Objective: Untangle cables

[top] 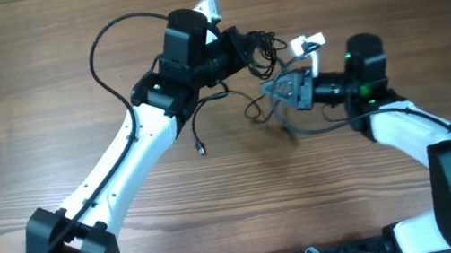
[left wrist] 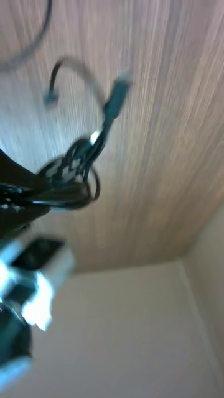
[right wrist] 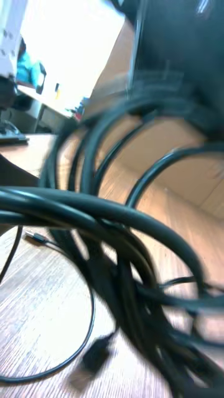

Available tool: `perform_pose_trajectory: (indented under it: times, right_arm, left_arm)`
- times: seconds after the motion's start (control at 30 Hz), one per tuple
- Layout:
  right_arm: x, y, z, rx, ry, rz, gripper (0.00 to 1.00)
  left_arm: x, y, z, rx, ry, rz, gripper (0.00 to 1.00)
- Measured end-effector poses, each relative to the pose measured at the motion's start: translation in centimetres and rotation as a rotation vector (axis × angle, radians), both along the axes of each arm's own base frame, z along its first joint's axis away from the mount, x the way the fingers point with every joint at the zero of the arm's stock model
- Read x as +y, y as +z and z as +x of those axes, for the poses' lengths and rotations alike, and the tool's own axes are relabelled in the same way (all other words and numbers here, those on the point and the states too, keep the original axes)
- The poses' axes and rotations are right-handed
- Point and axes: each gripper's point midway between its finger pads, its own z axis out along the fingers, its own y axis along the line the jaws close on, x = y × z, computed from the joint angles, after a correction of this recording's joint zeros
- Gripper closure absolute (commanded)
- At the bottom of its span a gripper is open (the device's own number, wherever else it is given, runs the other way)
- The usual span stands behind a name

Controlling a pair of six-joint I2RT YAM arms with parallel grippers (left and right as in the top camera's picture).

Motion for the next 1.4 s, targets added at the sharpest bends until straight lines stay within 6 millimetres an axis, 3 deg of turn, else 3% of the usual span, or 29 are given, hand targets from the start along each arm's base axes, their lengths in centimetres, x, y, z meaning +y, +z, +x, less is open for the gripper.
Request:
perform_pose_trajectory:
  times: [0.1,0.2,0.37,0.53,0.57,0.63,0.67,0.7,0.73,0.83,0.93,1.03,1.27,1.33,1.4]
  right_arm:
    - [-1.9,0.7,-0.2,0.003,0.021,0.042,0.96]
    - [-2.0,1.2,-1.3,0.005,0.087,0.077,0.95]
    - [-1.9,1.3,-2.1,0.055,0.125,0.102,0.96]
    - [-2.2,0.7,-0.7,0.100,0.034,0.078,0.94]
    - [-2.3,0.6,-0.5,0.102,0.021,0.074,0.89]
    - [-2.4,0.5,-0.2,0.104,0.002,0.067,0.40]
    - [-2.5,0.4,-0.1,0.109,-0.008,0.065,0.10]
    - [-2.8,0.2,0.2,0.120,-0.030,0.062,0.00]
    - [-3.3,0.2,0.3,0.130,-0.038,0.068,0.00]
    - [-4.8,0.7,0.3,0.121,-0.038,0.092,0.00]
    - [-7.9,0.9,1.0,0.117,-0.099,0.112,0.00]
    - [-9.8,1.1,1.3,0.119,-0.136,0.128,0.00]
    - [-9.4,1.9,0.2,-0.128,-0.035,0.082,0.00]
    - [-9.6,1.0,0.6,-0.073,-0.078,0.068,0.00]
    - [-10.3,-1.5,1.5,0.103,-0.199,0.030,0.00]
  left_arm:
    - [0.8,-0.4,0.2,-0.136,-0.098,0.124,0.96]
    - [0.1,-0.1,-0.3,-0.285,-0.230,0.200,0.96]
    - [-2.5,0.0,-2.3,-0.381,-0.360,0.240,0.96]
    - [-6.1,-0.5,-5.9,-0.448,-0.516,0.269,0.96]
    - [-6.6,-0.4,-6.4,-0.462,-0.543,0.258,0.96]
    - [-6.9,-0.3,-6.8,-0.469,-0.569,0.241,0.96]
    - [-6.8,-0.4,-6.8,-0.465,-0.571,0.242,0.96]
    - [-6.2,-0.8,-6.5,-0.446,-0.560,0.257,0.96]
    - [-6.0,-0.8,-6.3,-0.447,-0.555,0.263,0.96]
    - [-2.2,-2.0,-3.5,-0.382,-0.461,0.316,0.96]
    - [0.5,-1.9,-1.4,-0.386,-0.418,0.317,0.96]
    - [0.2,-1.0,-2.6,-0.458,-0.545,0.250,0.96]
    - [-1.3,-0.2,-8.1,-0.490,-0.826,0.072,0.96]
    - [-1.5,0.4,-8.7,-0.514,-0.860,0.032,0.96]
    - [-1.5,1.2,-9.0,-0.538,-0.881,-0.015,0.96]
